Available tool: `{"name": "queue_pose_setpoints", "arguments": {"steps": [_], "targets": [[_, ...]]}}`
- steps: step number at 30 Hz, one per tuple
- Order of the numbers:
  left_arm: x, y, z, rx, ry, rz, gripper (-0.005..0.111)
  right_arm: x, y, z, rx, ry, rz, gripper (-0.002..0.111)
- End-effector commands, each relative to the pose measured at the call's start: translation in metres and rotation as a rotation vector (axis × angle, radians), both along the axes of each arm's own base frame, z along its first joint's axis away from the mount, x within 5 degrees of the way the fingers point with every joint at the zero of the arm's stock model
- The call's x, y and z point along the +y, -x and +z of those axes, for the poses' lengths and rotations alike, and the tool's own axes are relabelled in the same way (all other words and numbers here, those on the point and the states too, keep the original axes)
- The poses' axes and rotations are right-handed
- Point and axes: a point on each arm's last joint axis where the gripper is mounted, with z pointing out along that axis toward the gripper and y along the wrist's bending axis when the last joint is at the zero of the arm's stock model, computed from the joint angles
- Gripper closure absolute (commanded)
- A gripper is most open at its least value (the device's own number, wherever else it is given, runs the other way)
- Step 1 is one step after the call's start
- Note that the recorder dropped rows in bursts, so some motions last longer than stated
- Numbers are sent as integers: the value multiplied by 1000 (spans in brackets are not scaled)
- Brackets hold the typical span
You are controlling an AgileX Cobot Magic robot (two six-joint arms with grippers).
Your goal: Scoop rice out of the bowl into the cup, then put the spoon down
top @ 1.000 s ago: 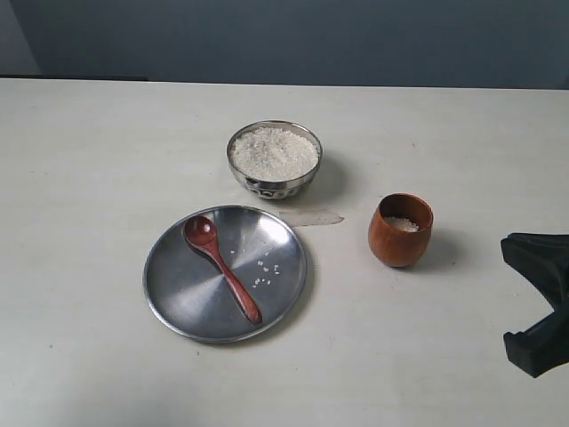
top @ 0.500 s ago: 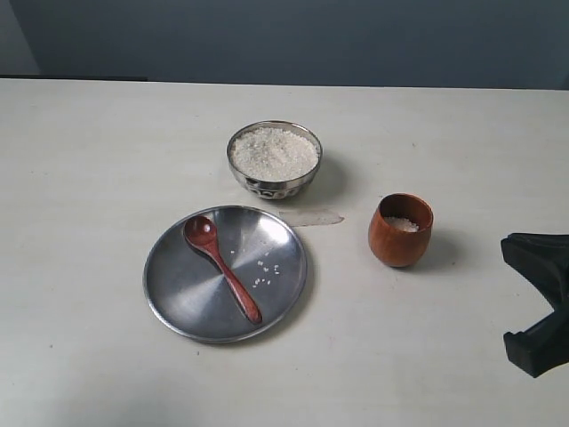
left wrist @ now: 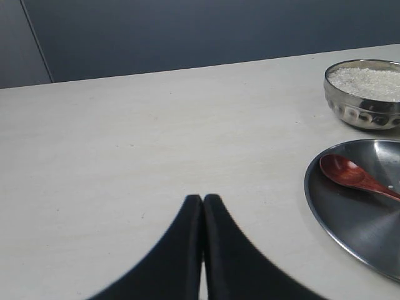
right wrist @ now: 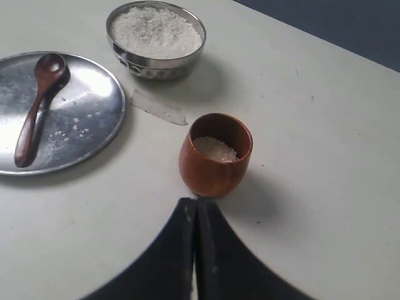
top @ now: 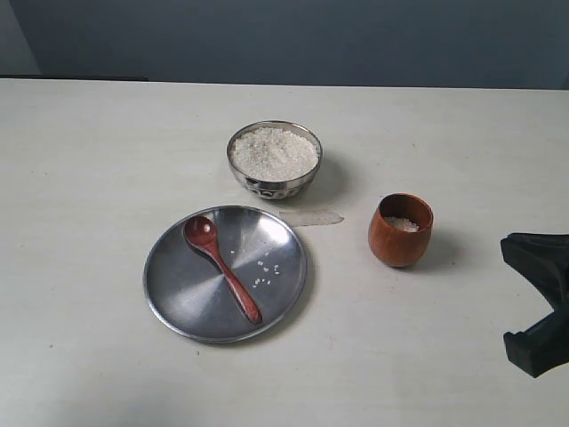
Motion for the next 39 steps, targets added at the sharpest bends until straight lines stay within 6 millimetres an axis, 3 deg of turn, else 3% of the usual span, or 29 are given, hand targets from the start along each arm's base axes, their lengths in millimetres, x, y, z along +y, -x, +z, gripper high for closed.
{"name": "queue_pose_setpoints", "arguments": {"steps": [1, 12, 39], "targets": [[0, 0, -1, -7, 7, -5, 106, 0, 1, 0, -6, -3, 7, 108], [-3, 0, 0, -17, -66, -52, 106, 0, 1, 0, -6, -2, 6, 108], [-3, 0, 0, -17, -31, -43, 106, 0, 1, 0, -6, -2, 6, 108]]}}
